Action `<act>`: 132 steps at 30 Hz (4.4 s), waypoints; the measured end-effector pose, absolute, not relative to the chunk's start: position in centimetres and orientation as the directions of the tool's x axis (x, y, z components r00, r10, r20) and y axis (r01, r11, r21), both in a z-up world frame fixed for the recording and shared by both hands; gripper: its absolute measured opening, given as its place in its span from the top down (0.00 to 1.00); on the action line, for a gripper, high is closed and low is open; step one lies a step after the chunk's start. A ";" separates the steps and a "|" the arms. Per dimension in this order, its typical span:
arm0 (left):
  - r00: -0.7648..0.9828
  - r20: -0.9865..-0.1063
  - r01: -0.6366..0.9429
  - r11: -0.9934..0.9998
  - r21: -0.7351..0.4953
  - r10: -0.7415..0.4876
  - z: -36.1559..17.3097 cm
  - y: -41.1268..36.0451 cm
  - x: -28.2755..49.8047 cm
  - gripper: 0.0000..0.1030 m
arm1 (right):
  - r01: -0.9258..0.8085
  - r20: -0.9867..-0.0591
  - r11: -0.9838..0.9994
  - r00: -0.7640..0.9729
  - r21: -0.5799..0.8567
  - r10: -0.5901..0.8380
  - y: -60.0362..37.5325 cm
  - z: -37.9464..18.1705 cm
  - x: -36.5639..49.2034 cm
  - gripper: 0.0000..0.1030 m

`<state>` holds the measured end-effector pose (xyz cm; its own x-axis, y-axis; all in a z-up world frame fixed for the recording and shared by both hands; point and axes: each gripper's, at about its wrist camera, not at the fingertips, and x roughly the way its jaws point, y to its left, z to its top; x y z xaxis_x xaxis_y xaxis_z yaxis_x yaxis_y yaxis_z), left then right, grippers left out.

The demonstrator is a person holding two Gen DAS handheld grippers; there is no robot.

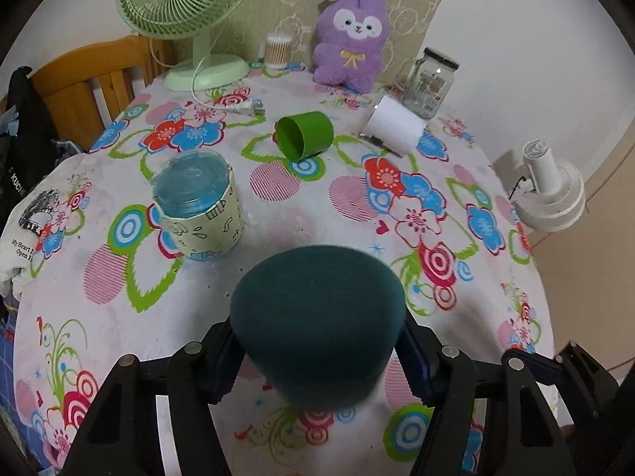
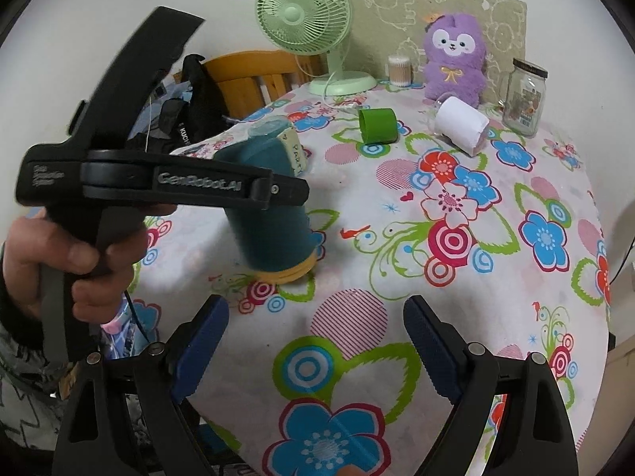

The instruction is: Flip cup upside down

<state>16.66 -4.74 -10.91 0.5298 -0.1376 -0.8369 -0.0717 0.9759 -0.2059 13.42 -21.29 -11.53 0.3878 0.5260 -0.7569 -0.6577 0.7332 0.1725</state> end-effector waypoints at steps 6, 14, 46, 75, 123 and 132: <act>0.572 -0.808 -0.058 0.976 -0.210 -0.139 -9.6 -4.8 14.4 0.33 | -0.673 -0.754 0.723 0.392 0.156 0.527 -20.8 -10.9 12.3 0.11; 0.641 -0.758 -0.046 0.981 -0.191 -0.117 -6.9 -4.8 11.5 0.33 | -0.681 -0.744 0.719 0.406 0.141 0.530 -20.5 -10.0 11.2 0.11; 0.595 -0.803 -0.071 0.992 -0.101 -0.040 -10.5 -5.6 11.7 0.19 | -0.660 -0.757 0.735 0.398 0.156 0.519 -20.8 -11.5 11.7 0.11; 0.682 -0.731 -0.079 0.990 -0.116 -0.031 -6.5 -4.1 8.9 0.07 | -0.637 -0.740 0.760 0.449 0.127 0.500 -19.9 -9.2 11.1 0.11; 0.841 -0.538 -0.124 0.989 -0.085 0.059 -0.1 0.3 2.0 0.00 | -0.567 -0.518 0.824 0.701 0.014 0.491 -17.7 0.2 6.1 0.00; 0.861 -0.506 -0.113 0.990 -0.086 0.055 0.5 0.4 1.0 0.00 | -0.566 -0.482 0.824 0.719 0.012 0.501 -17.5 0.9 5.6 0.00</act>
